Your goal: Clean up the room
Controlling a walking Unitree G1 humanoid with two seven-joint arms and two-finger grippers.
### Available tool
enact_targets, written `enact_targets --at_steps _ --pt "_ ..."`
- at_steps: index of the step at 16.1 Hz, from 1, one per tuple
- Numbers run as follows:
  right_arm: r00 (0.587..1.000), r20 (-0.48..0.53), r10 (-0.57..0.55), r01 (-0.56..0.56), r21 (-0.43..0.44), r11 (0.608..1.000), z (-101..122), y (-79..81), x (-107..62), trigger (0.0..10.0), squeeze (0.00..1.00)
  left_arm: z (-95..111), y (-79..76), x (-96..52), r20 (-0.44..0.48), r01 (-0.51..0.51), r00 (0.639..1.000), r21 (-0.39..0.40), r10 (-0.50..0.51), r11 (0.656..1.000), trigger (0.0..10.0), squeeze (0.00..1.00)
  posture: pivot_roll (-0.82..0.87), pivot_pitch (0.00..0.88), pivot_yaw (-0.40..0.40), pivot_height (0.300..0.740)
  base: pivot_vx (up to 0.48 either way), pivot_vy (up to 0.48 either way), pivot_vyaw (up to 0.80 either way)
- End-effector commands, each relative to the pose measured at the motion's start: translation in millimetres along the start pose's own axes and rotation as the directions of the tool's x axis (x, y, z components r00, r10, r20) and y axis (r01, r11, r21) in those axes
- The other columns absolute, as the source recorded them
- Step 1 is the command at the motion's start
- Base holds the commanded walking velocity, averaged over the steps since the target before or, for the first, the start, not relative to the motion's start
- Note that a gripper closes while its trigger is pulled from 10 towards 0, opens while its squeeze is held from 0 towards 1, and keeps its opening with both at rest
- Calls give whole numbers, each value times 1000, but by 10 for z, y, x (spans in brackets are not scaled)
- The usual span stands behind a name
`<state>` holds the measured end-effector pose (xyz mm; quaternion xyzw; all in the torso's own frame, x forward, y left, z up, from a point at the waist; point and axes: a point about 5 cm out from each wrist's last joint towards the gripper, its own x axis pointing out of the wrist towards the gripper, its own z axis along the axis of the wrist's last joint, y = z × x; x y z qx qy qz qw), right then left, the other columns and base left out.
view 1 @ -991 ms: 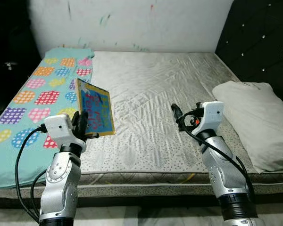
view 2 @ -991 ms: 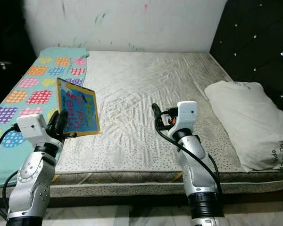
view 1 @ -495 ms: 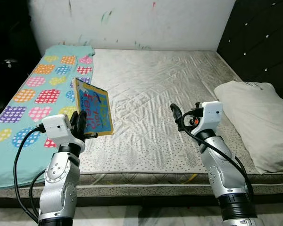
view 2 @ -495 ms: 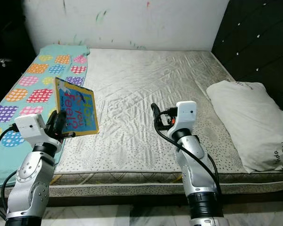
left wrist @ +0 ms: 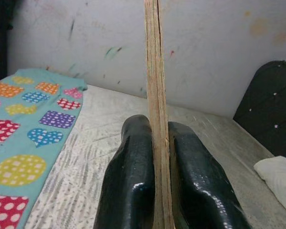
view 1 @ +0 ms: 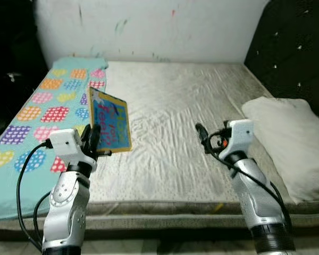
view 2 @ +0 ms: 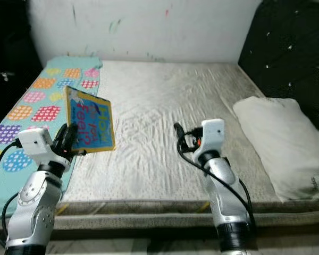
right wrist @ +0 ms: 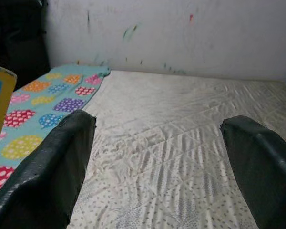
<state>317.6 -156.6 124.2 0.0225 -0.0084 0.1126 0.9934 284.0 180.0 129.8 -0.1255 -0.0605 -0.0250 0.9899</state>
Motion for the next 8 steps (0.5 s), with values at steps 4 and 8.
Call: enact_targets --at_steps 4,8 --pt "1000 10 18 -18 -10 1000 16 29 2 10000 0 100 -45 17 55 29 998 3 -29 1000 0 0 -51 0 -18 740 480 0 0" --pt "1000 8 16 -16 -10 1000 10 21 -2 10000 0 108 -41 21 55 28 998 5 -28 1000 0 0 -51 0 -18 740 480 0 0"
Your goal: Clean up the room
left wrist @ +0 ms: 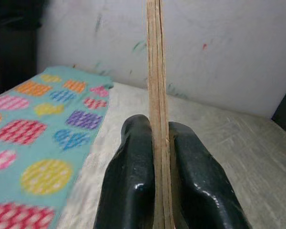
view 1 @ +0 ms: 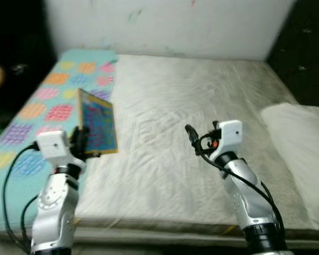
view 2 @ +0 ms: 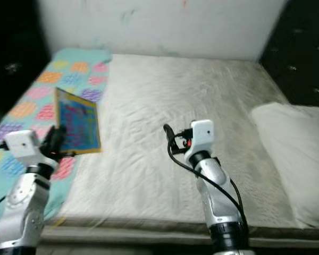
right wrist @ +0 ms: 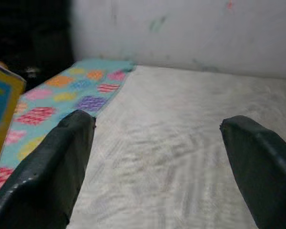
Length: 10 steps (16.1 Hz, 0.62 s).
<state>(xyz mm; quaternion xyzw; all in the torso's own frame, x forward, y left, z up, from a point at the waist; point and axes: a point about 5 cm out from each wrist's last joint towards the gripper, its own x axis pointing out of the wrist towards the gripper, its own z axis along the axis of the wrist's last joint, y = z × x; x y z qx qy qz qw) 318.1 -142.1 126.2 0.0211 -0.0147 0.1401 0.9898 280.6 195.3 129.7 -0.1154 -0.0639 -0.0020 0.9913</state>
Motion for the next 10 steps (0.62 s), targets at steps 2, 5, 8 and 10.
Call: enact_targets --at_steps 2,5,8,10 --pt "999 -6 -41 40 -9 999 -12 -126 -57 10000 0 50 -173 45 30 54 998 -25 -53 998 0 0 -51 0 -18 740 319 0 0" --pt "999 -9 -45 45 -12 999 -18 -137 -60 10000 0 36 -202 38 26 59 998 -42 -58 997 2745 0 -52 0 -16 740 0 0 0" --pt "999 -8 -44 44 -23 999 -19 -139 -65 10000 0 52 -198 56 31 54 998 -44 -52 998 0 0 -52 0 -16 740 0 0 0" --pt "999 -8 -38 38 -32 999 -18 -134 -65 10000 0 58 -197 61 33 54 998 -46 -53 997 0 0 -53 0 -16 740 0 -129 0"
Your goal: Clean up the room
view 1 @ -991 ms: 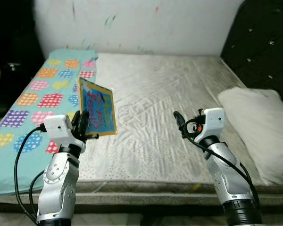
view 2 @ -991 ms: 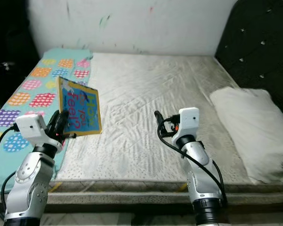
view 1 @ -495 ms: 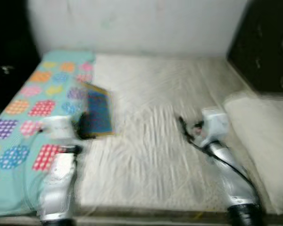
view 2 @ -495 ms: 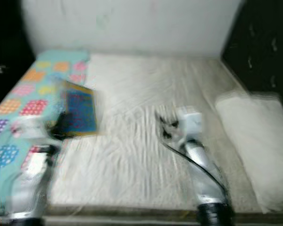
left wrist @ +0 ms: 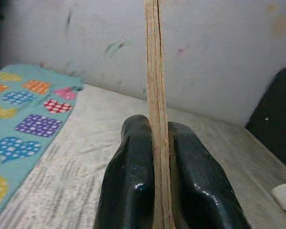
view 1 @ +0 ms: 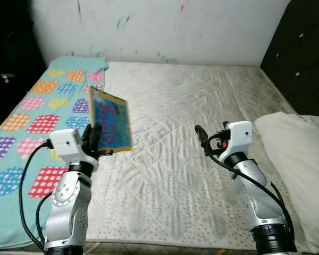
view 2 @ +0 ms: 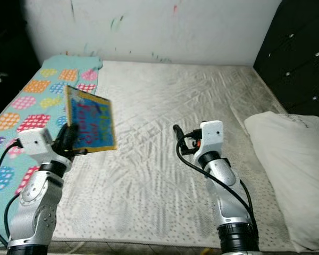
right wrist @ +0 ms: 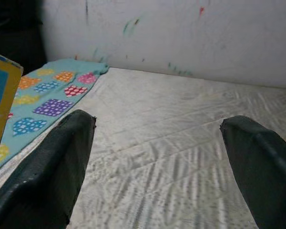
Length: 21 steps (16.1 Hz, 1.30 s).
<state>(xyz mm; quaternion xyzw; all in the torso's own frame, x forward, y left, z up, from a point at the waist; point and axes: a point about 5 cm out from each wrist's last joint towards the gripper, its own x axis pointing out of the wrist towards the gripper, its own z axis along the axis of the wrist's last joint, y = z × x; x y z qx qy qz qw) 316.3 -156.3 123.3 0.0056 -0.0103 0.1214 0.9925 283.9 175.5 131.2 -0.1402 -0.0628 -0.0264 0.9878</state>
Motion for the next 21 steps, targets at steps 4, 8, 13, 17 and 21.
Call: enact_targets --at_steps 4,8,13,17,21 --pt "1000 7 4 -4 -7 1000 9 13 -4 10000 0 94 -13 28 39 10 999 0 -10 1000 0 0 -54 0 -18 740 0 -291 103" --pt "1000 7 5 -5 -4 1000 13 14 3 10000 0 89 -17 24 38 10 999 -2 -10 1000 0 0 -53 0 -19 740 0 -310 0" --pt "1000 8 3 -3 2 1000 14 18 7 10000 0 88 -25 29 37 12 999 -3 -12 1000 0 0 -55 0 -18 740 0 -320 0" --pt "1000 9 4 -4 2 1000 14 21 9 10000 0 86 -31 30 35 16 999 -2 -16 1000 0 0 -53 0 -20 740 0 -352 0" --pt "1000 10 9 -9 2 1000 14 29 15 10000 0 85 -31 30 36 16 999 -2 -16 1000 0 0 -52 0 -21 740 0 -308 0"
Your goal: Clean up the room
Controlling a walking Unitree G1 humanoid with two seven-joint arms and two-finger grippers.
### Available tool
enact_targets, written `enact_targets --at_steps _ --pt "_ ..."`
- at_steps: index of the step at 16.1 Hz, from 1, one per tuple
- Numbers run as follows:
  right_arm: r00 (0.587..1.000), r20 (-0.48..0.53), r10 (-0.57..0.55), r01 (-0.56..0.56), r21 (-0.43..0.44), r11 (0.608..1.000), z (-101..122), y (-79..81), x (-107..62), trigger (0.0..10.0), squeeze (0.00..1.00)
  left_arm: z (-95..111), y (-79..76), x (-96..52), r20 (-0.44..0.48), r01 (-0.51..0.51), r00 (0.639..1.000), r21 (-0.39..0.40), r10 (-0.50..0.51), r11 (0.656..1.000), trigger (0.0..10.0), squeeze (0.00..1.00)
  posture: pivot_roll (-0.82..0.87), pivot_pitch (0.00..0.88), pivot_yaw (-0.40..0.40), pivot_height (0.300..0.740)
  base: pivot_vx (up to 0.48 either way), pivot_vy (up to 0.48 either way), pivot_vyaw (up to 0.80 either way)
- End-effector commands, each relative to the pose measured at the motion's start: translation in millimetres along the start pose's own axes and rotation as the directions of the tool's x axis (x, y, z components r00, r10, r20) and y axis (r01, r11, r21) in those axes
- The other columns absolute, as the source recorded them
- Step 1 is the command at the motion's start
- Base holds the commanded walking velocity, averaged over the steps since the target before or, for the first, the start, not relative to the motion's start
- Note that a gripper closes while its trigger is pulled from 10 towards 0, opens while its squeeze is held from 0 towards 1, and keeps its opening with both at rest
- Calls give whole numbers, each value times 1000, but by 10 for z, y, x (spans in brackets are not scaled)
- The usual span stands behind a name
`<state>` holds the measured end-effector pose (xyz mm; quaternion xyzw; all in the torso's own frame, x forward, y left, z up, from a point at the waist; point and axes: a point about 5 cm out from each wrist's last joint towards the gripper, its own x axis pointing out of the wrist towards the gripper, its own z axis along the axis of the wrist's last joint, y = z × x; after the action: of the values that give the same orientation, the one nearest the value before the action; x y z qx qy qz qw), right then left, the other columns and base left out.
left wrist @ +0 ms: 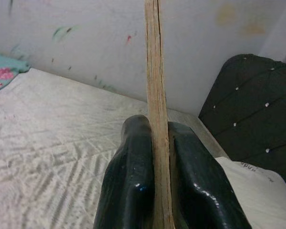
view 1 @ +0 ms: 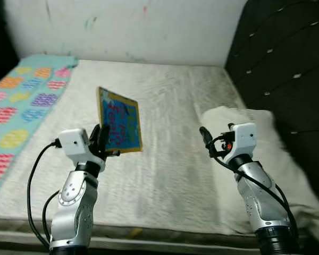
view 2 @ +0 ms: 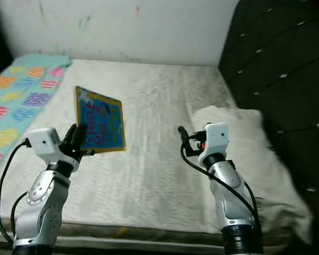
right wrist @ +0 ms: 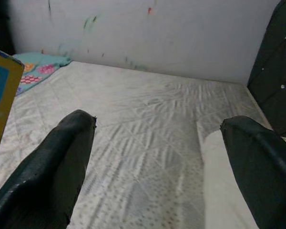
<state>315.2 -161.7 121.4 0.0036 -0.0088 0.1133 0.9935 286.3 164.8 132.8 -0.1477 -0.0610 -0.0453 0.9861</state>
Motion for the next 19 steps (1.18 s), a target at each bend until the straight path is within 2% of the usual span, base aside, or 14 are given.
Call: enact_targets --at_steps 1,16,19 --pt "1000 13 26 -26 4 1000 32 81 40 10000 0 104 73 -2 45 -20 999 15 19 1000 0 0 -53 0 -20 740 0 -345 0" --pt "1000 3 25 -25 11 1000 21 68 56 10000 0 111 43 6 52 -11 999 -17 12 1000 0 0 -52 0 -22 740 0 0 0" --pt "1000 4 21 -21 12 1000 23 61 54 10000 0 108 35 10 50 -8 999 -19 9 1000 0 0 -55 0 -22 740 0 0 -429"
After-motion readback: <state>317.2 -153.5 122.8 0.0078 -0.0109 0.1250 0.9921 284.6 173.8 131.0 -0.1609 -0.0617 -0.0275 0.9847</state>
